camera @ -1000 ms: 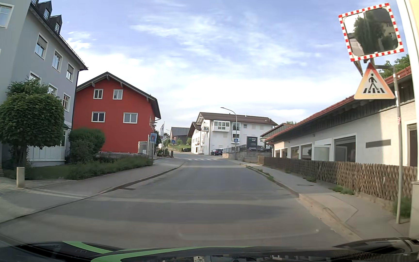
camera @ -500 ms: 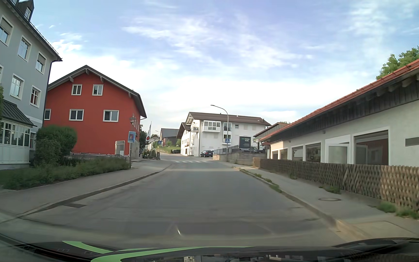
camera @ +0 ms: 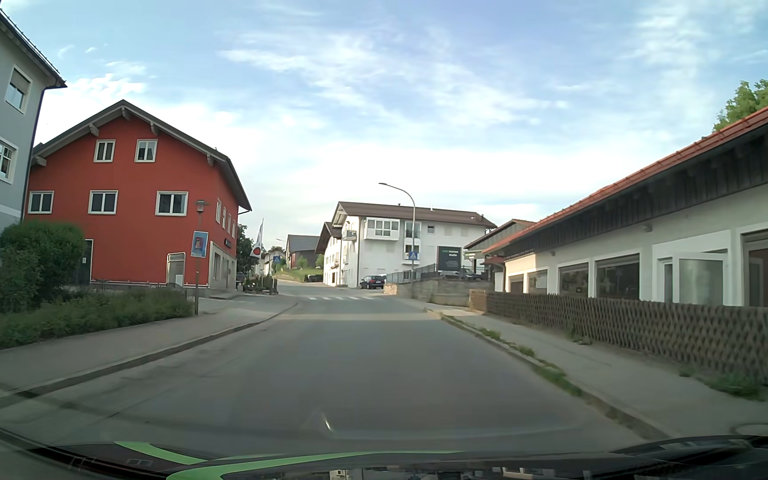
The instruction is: Follow the waypoints while adhering to traffic rules and regulations
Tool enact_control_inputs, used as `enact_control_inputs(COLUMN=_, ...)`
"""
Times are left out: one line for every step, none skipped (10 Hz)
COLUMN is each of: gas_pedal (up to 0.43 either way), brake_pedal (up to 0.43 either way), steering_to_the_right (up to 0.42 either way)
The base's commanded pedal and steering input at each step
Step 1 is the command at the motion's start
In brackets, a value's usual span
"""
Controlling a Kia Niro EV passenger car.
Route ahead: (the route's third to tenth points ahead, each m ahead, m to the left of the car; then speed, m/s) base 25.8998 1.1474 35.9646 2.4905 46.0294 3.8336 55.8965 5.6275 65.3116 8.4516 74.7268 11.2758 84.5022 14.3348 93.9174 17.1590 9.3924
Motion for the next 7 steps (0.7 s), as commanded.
enact_control_inputs(gas_pedal=0.37, brake_pedal=0.0, steering_to_the_right=-0.004)
enact_control_inputs(gas_pedal=0.37, brake_pedal=0.0, steering_to_the_right=-0.004)
enact_control_inputs(gas_pedal=0.331, brake_pedal=0.0, steering_to_the_right=-0.005)
enact_control_inputs(gas_pedal=0.319, brake_pedal=0.0, steering_to_the_right=-0.007)
enact_control_inputs(gas_pedal=0.319, brake_pedal=0.0, steering_to_the_right=-0.008)
enact_control_inputs(gas_pedal=0.311, brake_pedal=0.0, steering_to_the_right=-0.009)
enact_control_inputs(gas_pedal=0.287, brake_pedal=0.0, steering_to_the_right=-0.011)
